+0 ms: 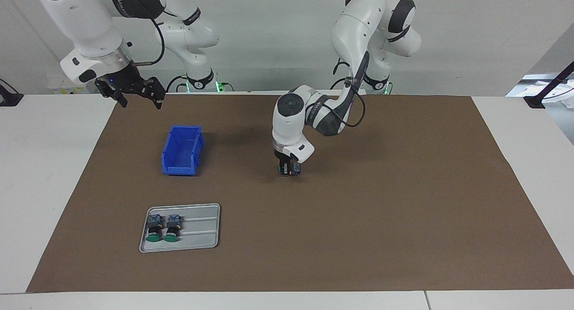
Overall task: Place and press button with both arms
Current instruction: 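Move the left gripper down beside the green-capped part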
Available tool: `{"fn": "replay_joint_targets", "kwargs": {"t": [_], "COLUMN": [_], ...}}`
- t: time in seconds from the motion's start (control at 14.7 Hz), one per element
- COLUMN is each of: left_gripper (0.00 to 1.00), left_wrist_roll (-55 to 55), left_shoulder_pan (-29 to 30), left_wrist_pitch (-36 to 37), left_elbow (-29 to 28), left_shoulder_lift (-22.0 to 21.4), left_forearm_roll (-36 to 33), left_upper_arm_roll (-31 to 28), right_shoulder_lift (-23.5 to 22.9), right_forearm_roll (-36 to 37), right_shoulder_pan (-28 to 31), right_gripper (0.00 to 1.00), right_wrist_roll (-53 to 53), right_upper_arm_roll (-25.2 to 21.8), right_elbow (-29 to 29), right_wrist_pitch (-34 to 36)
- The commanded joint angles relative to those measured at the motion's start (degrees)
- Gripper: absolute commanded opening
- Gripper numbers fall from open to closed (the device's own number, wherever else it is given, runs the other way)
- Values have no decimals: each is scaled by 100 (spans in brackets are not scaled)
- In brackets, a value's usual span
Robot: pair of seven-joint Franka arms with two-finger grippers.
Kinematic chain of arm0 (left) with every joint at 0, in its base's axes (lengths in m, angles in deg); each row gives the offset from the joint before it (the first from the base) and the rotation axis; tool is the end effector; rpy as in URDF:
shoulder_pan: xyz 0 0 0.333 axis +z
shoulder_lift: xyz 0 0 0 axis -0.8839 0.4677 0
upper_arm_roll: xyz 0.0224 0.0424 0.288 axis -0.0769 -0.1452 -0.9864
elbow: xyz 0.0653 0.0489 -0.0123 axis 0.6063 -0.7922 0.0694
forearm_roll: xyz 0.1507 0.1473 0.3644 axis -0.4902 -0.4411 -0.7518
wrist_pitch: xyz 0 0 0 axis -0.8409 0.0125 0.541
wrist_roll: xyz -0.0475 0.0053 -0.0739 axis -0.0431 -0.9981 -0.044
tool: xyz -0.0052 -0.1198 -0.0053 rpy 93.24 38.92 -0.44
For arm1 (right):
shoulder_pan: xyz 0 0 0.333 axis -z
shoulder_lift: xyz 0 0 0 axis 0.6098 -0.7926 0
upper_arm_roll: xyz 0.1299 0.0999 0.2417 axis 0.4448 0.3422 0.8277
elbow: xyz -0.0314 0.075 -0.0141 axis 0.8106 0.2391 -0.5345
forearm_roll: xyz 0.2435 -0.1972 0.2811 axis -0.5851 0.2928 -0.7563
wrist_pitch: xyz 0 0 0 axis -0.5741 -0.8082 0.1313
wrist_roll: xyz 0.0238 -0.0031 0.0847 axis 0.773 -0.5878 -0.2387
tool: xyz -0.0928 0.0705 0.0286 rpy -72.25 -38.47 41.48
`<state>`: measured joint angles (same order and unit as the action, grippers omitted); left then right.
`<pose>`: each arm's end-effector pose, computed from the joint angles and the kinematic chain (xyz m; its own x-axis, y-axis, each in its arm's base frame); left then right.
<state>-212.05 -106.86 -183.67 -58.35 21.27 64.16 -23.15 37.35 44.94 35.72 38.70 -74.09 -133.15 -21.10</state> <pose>0.4853 -0.5134 0.2788 0.1121 0.9915 -0.0658 0.9935 -0.1133 -0.0148 0.5538 -0.0041 0.5692 0.9906 -0.0666 -0.1197 -0.0627 -0.9974 0.0361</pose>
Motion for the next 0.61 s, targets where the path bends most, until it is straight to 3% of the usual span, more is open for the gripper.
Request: {"fn": "replay_joint_targets", "kwargs": {"t": [0.0,0.34,0.55], "left_gripper": [9,9,9], "left_wrist_roll": [324,1158,1379], "left_shoulder_pan": [62,510,599], "left_wrist_pitch": [228,-34,-500], "left_elbow": [-63,-344,-528], "left_shoulder_lift": [-304,-699,-796], "left_forearm_roll": [17,1158,1493], "left_upper_arm_roll": [-16,-16,2], "right_shoulder_lift": [145,145,145], "right_forearm_roll": [39,39,39], "right_shoulder_pan": [44,44,44], "right_gripper": [99,99,99], "right_wrist_roll": [88,88,88], "right_upper_arm_roll": [17,17,17], "right_elbow": [-181,-181,-181], "right_wrist_pitch": [-85,-85,-85]}}
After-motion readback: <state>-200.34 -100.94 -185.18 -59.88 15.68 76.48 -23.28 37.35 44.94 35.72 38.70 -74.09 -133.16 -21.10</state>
